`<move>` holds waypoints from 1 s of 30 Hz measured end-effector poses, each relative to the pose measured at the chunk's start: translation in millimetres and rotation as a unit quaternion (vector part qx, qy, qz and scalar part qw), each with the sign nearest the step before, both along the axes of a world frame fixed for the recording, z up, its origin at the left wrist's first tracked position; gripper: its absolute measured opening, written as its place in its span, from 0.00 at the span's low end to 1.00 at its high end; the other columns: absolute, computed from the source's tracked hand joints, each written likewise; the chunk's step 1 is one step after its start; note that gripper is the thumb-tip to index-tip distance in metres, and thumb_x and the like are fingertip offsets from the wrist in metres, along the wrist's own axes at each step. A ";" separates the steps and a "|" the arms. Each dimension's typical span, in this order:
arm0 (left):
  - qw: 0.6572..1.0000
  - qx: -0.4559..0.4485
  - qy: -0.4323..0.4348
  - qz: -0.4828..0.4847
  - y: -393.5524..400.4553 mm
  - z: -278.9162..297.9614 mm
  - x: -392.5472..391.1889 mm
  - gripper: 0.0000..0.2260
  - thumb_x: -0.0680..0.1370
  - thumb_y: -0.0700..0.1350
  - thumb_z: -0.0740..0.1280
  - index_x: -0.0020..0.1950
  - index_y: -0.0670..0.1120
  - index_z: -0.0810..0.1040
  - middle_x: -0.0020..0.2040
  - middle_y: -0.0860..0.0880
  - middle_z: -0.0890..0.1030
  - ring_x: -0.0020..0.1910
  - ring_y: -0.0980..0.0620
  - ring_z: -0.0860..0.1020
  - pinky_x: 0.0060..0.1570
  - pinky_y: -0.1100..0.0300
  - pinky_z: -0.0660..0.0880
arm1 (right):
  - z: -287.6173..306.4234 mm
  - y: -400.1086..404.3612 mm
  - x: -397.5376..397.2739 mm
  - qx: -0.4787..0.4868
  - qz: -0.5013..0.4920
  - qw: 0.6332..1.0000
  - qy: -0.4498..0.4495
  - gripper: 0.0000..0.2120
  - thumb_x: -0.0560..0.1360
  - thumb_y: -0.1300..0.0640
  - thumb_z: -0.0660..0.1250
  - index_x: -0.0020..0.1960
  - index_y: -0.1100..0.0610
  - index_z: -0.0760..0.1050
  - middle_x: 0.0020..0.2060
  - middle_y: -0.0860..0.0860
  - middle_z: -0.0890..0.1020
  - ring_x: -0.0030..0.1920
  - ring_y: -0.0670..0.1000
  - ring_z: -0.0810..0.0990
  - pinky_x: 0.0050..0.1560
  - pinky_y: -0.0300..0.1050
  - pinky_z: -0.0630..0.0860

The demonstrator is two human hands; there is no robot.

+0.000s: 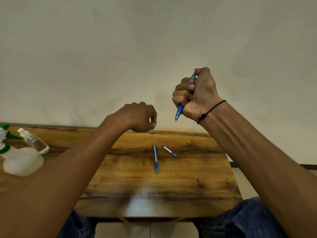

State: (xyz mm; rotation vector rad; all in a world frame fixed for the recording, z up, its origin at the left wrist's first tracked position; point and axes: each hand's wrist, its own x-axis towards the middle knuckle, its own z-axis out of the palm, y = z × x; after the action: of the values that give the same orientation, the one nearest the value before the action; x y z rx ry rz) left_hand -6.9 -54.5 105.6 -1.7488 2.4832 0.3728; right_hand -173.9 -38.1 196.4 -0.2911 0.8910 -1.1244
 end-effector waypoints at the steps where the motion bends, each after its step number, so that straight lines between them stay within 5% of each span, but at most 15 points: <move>1: 1.000 0.000 0.000 -0.001 -0.2 -0.3 0.1 0.08 0.82 0.53 0.68 0.58 0.54 0.82 0.59 0.52 0.82 0.53 0.50 0.81 0.52 0.51 0.80 | 0.4 -0.3 0.0 0.000 -0.001 1.000 0.003 0.24 0.80 0.45 0.55 0.28 0.53 0.60 0.21 0.45 0.59 0.20 0.45 0.53 0.21 0.35 0.49; 13: 1.000 -0.003 0.008 -0.002 -3.0 -5.3 2.6 0.06 0.81 0.54 0.68 0.56 0.56 0.82 0.58 0.53 0.82 0.52 0.51 0.81 0.52 0.50 0.81 | -5.7 -1.9 -2.1 0.001 0.016 1.000 0.003 0.24 0.82 0.44 0.55 0.30 0.54 0.62 0.22 0.46 0.62 0.19 0.45 0.55 0.22 0.36 0.51; 20: 1.000 0.020 0.003 0.000 -0.6 -2.6 4.2 0.07 0.82 0.53 0.68 0.58 0.54 0.82 0.58 0.53 0.82 0.52 0.51 0.81 0.54 0.50 0.81 | -26.8 -7.3 -3.8 -0.013 0.008 0.997 0.080 0.12 0.86 0.54 0.52 0.47 0.58 0.67 0.30 0.53 0.69 0.26 0.47 0.61 0.25 0.38 0.61; 23: 0.983 0.123 0.134 0.008 -2.5 -2.5 4.3 0.10 0.85 0.49 0.65 0.60 0.49 0.83 0.54 0.50 0.87 0.47 0.53 0.86 0.51 0.55 0.83 | -39.3 -9.8 -1.6 -0.003 -0.007 0.994 0.106 0.12 0.87 0.54 0.52 0.50 0.59 0.69 0.37 0.56 0.71 0.30 0.49 0.65 0.30 0.40 0.67; 27: 0.886 0.267 0.370 0.083 0.4 4.8 0.9 0.18 0.87 0.53 0.57 0.57 0.48 0.84 0.50 0.49 0.89 0.49 0.51 0.88 0.47 0.60 0.84 | -55.4 -16.8 2.8 -0.004 -0.038 0.989 0.141 0.15 0.87 0.53 0.54 0.50 0.62 0.72 0.41 0.56 0.72 0.33 0.49 0.70 0.34 0.42 0.75; 30: 0.862 0.276 0.416 0.085 1.3 -1.5 -3.8 0.15 0.86 0.53 0.61 0.58 0.47 0.84 0.50 0.49 0.89 0.49 0.51 0.88 0.45 0.61 0.83 | -68.6 -21.5 6.9 -0.014 -0.054 0.983 0.175 0.16 0.87 0.55 0.56 0.48 0.64 0.74 0.39 0.56 0.72 0.34 0.50 0.71 0.39 0.43 0.77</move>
State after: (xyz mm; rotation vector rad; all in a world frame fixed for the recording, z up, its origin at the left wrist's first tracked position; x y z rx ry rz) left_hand -10.7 -53.2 104.1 -1.7458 2.2143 1.9934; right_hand -167.0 -59.6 127.8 -0.4775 1.2138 -1.2076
